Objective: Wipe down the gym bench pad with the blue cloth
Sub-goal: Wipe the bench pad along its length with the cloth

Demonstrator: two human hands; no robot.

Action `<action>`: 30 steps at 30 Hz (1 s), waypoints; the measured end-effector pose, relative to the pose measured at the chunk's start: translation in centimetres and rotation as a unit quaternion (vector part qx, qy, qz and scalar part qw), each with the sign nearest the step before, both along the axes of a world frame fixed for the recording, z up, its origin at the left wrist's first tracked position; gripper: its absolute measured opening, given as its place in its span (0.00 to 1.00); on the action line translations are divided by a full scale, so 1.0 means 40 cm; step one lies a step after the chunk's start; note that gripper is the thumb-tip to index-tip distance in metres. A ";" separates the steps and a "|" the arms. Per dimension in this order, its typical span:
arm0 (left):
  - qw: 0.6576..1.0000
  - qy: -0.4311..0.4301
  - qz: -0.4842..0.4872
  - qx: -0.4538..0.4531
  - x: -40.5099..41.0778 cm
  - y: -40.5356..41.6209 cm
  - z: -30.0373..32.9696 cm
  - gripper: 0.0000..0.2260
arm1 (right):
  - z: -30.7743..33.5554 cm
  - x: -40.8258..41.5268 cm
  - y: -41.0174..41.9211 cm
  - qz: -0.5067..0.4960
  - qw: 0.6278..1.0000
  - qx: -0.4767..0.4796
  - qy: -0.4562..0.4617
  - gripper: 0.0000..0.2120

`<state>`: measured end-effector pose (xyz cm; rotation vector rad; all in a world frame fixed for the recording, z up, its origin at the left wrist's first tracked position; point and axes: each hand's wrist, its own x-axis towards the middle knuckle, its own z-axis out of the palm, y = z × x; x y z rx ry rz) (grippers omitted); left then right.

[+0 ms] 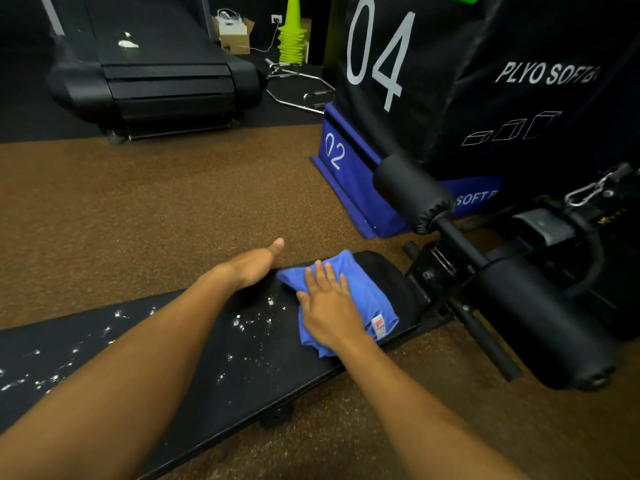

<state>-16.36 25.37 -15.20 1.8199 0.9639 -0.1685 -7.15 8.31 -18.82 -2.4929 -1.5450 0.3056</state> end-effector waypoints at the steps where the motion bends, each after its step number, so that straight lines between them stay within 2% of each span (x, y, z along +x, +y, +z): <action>1: 1.000 -0.006 -0.001 -0.003 0.000 0.001 -0.003 0.33 | 0.000 -0.028 -0.014 0.019 1.000 0.007 0.008 0.27; 2: 1.000 -0.006 -0.001 -0.005 0.002 0.003 -0.008 0.34 | 0.000 -0.056 -0.030 0.039 0.999 0.011 0.015 0.28; 6: 1.000 0.013 0.020 0.004 0.005 0.023 -0.034 0.50 | -0.006 -0.105 -0.088 0.120 0.993 0.013 0.008 0.30; 10: 1.000 0.015 0.025 -0.002 0.010 0.052 -0.071 0.50 | -0.010 -0.025 -0.097 0.144 0.989 0.025 0.009 0.29; 12: 0.999 0.020 0.021 -0.022 0.011 0.082 -0.109 0.50 | -0.007 0.036 -0.105 0.105 0.994 0.035 0.014 0.32; 15: 0.999 0.032 0.015 -0.033 0.014 0.124 -0.167 0.49 | -0.010 0.170 -0.122 -0.001 1.000 0.013 -0.008 0.26; 20: 0.999 0.027 0.040 -0.018 0.009 0.061 -0.080 0.53 | -0.006 0.259 -0.104 -0.157 0.988 -0.003 -0.009 0.25; 24: 0.999 0.027 0.043 -0.012 0.007 0.052 -0.065 0.57 | -0.006 0.227 -0.063 -0.210 0.978 -0.010 -0.007 0.26; 30: 0.998 0.032 0.044 -0.026 0.005 0.061 -0.087 0.51 | -0.016 0.179 0.004 -0.216 0.976 -0.025 -0.030 0.28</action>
